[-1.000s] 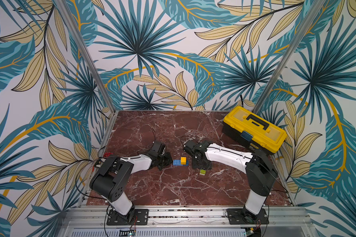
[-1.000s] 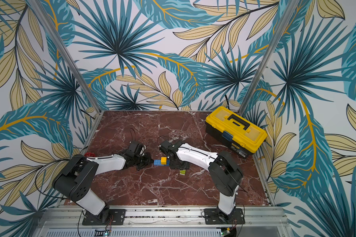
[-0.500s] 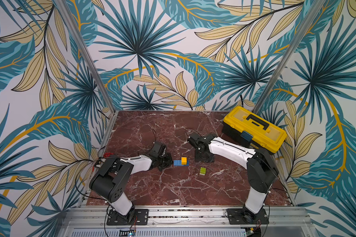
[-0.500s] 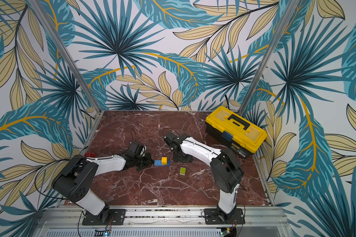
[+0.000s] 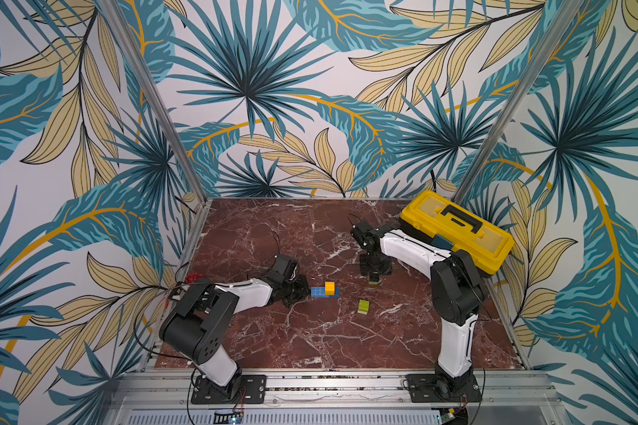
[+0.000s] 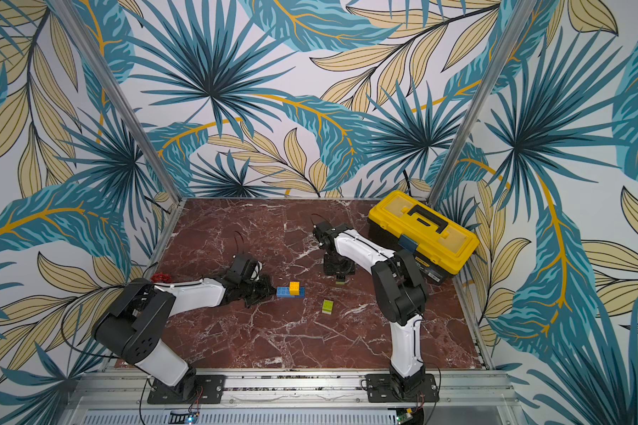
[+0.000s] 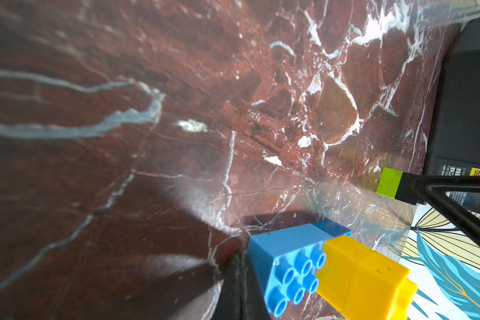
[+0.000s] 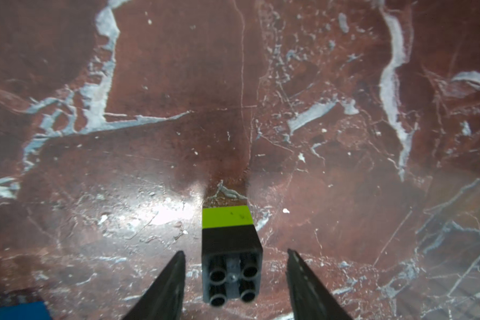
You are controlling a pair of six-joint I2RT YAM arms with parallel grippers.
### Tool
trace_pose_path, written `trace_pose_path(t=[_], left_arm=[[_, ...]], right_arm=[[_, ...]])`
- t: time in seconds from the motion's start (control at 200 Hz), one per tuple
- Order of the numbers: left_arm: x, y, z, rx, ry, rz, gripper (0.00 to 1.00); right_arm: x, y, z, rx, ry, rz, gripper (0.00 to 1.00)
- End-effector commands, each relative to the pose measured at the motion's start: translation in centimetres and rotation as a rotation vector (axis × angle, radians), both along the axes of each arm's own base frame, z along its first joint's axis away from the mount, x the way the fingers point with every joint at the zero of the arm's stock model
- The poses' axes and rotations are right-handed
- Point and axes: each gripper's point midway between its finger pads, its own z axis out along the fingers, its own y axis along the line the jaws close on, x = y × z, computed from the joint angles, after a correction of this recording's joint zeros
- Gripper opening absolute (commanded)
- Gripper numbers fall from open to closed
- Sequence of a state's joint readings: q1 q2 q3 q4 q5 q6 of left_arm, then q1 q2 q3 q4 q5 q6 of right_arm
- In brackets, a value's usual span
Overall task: Assemble the number 4 with lego
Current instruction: Pick up the lego brick from the center of the board.
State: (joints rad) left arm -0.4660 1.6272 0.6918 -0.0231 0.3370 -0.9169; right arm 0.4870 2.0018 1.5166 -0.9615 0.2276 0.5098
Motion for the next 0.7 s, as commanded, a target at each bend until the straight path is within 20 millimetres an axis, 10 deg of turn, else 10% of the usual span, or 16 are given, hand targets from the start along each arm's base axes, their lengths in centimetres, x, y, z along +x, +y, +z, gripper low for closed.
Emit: trace_pose_path(t=[0.0, 0.696], left_arm=[[-1.1, 0.5, -0.6, 0.016, 0.026, 0.005, 0.00], [-1.3, 0.4, -0.3, -0.001, 0.016, -0.003, 0.00]], right_arm=[[-0.6, 0.1, -1.1, 0.003, 0.036, 0.023, 0.54], [-1.9, -0.1, 0.0, 0.043, 0.009, -0.012, 0.25]])
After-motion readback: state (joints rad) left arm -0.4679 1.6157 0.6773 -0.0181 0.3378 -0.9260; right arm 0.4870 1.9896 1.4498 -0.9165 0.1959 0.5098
